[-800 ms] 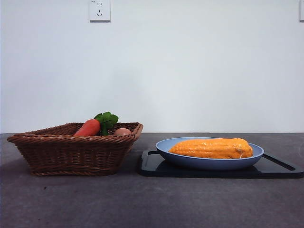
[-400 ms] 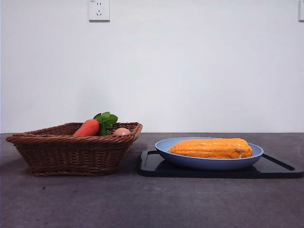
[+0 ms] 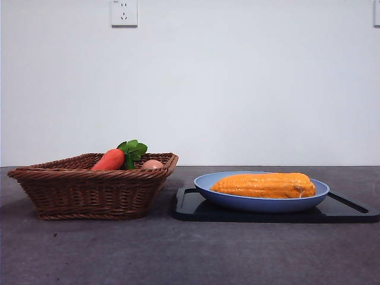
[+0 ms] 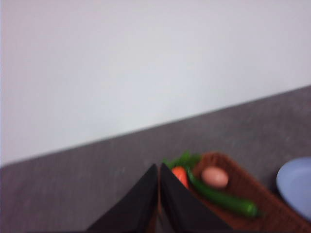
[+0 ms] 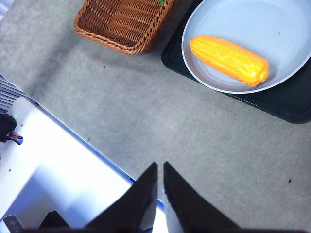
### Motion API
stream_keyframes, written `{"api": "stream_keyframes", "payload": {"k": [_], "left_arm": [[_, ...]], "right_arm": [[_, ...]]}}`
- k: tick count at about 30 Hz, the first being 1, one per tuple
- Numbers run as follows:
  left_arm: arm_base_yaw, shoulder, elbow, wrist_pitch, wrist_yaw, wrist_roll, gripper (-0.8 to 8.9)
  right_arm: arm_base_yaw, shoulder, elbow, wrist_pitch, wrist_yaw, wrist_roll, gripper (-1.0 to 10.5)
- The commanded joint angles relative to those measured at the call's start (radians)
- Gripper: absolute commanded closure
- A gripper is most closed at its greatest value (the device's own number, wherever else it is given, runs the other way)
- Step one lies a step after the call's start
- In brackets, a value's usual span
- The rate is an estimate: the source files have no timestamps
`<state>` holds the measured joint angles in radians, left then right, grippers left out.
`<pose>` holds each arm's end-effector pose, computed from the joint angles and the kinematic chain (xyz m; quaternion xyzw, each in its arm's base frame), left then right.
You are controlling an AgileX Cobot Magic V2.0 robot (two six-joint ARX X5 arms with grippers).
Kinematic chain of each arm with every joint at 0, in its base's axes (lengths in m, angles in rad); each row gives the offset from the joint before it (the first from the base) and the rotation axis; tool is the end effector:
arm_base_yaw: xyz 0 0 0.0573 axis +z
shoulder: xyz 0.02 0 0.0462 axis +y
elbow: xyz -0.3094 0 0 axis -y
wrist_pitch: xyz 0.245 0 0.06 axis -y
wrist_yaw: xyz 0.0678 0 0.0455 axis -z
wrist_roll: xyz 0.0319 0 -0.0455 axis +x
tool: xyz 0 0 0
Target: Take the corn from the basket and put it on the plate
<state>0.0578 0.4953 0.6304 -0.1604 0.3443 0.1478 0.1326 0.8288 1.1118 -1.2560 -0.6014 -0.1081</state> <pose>0.0808 -0.0061 0.3405 0.0706 0.0018 -0.1433 0.9872 0.0793 0.0288 0.3798 0.0639 0.4369 0.3413 0.8298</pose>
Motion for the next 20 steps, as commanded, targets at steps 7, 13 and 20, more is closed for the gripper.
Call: {"api": "stream_keyframes", "payload": {"k": [7, 13, 20], "left_arm": [[0.004, -0.207, -0.320, 0.089, -0.016, -0.012, 8.06], [0.004, -0.339, -0.467, 0.077, -0.072, -0.041, 8.06], [0.004, -0.439, -0.550, 0.033, -0.124, -0.056, 8.06]], "right_arm": [[0.003, 0.006, 0.016, 0.006, -0.001, -0.005, 9.4], [0.002, 0.006, 0.016, 0.006, -0.001, -0.005, 9.4], [0.003, 0.006, 0.016, 0.006, -0.001, -0.005, 9.4]]}}
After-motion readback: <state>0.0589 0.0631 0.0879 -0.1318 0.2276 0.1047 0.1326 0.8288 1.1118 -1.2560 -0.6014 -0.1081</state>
